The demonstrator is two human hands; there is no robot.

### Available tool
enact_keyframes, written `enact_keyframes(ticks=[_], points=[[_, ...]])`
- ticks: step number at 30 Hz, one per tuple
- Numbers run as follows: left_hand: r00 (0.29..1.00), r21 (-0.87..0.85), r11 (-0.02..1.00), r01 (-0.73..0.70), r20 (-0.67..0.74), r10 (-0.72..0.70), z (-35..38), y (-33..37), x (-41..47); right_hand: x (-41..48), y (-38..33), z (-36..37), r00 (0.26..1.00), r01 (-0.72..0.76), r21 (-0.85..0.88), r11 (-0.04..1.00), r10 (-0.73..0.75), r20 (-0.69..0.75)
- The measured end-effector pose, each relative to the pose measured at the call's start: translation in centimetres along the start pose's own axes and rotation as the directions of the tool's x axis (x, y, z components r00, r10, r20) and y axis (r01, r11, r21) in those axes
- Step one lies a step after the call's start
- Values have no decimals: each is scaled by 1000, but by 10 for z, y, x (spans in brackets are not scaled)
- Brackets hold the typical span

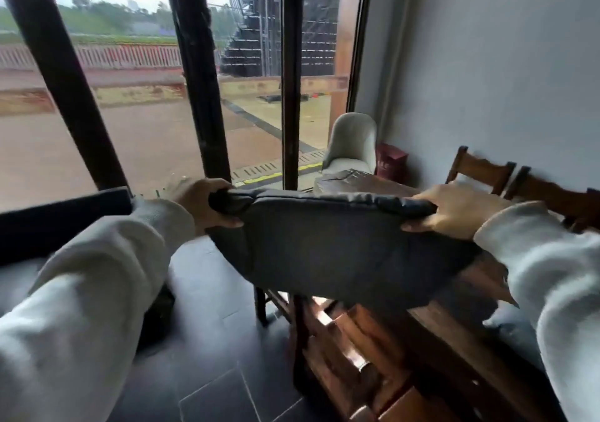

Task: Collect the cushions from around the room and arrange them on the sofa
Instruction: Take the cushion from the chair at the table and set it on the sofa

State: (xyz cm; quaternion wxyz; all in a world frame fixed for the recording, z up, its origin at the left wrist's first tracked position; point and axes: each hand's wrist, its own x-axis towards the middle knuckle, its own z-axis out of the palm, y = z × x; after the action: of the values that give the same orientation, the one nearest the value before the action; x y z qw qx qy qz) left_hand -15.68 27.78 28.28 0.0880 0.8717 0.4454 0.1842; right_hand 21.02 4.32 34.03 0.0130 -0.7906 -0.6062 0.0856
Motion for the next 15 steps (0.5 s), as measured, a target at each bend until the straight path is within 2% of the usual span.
enact_keyframes(ticks=[2,4,6,8,13,15], points=[[980,-118,991,64,-178,-84,-41,-70,-21,30,-65,-33,997,74,0,997,-74,-31],[919,-340,931,135,-308,-246,-74,-143,-49,55,-130,-61,985,169,33,985,-167,-50],[869,-537,814,221,-271,-414,-99,-208,-77,75,-187,-82,972,227,67,972,-222,-71],[859,-627,726,283,-171,-483,-114,-259,-105,93,-240,-97,964,264,106,959,-259,-58],[900,-763,608,220,-82,-428,-141,-336,-143,143,-353,-103,925,378,168,910,-376,-48],[887,-806,557,201,-91,-452,-147,-364,-156,164,-393,-95,909,411,196,890,-416,-17]])
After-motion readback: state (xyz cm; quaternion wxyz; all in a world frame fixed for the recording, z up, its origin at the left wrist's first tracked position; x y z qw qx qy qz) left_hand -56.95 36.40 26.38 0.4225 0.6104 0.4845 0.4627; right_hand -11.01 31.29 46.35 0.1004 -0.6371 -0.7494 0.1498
